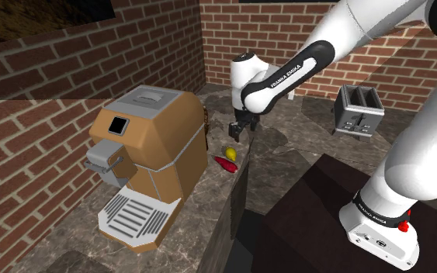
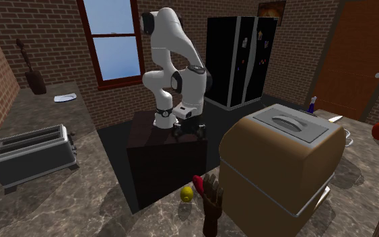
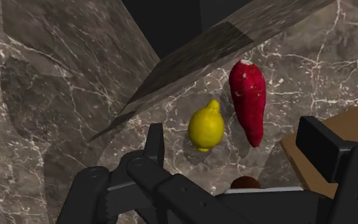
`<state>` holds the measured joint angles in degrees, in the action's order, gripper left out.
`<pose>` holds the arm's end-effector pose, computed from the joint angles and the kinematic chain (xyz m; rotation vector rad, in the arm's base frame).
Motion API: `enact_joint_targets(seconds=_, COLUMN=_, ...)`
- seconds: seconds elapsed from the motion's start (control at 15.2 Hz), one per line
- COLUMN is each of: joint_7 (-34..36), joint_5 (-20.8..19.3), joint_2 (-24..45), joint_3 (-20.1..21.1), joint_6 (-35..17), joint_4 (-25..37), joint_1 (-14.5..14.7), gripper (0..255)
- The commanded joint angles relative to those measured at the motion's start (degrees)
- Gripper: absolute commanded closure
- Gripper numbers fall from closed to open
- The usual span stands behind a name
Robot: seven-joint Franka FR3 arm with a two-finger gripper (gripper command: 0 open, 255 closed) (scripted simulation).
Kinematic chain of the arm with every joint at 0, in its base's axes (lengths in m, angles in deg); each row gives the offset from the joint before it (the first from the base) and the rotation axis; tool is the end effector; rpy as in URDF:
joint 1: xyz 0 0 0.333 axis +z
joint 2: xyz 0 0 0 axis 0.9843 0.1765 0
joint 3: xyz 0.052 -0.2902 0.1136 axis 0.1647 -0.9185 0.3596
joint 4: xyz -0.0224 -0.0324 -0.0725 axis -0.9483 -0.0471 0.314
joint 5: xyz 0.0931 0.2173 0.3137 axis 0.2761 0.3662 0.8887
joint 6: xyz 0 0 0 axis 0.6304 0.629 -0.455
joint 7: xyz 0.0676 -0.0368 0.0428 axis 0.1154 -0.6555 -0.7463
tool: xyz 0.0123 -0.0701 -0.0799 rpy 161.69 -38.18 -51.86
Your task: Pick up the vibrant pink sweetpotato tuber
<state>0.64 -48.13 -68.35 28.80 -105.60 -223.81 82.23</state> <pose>0.4882 0.0976 0.3206 3.0360 -0.1163 0.0187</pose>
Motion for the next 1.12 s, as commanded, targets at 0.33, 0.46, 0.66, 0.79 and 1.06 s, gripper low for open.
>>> enact_joint_targets(seconds=0.33, joint_7=5.67, joint_5=-4.99, joint_2=16.40, joint_3=-0.13, joint_6=-5.30, joint_4=8.22, joint_1=1.85, gripper=0)
enact_joint_targets(seconds=0.46, joint_7=6.92, joint_5=-6.15, joint_2=20.96, joint_3=-0.54, joint_6=-6.24, joint_4=11.05, joint_1=2.66, gripper=0)
enact_joint_targets(seconds=0.66, joint_7=8.42, joint_5=-7.48, joint_2=27.77, joint_3=-1.26, joint_6=-7.23, joint_4=15.75, joint_1=3.98, gripper=0)
enact_joint_targets(seconds=0.79, joint_7=8.98, joint_5=-8.00, joint_2=30.59, joint_3=-1.66, joint_6=-7.96, joint_4=17.50, joint_1=4.53, gripper=0)
enact_joint_targets(seconds=1.06, joint_7=9.69, joint_5=-8.79, joint_2=33.34, joint_3=-2.30, joint_6=-9.98, joint_4=18.20, joint_1=4.98, gripper=0)
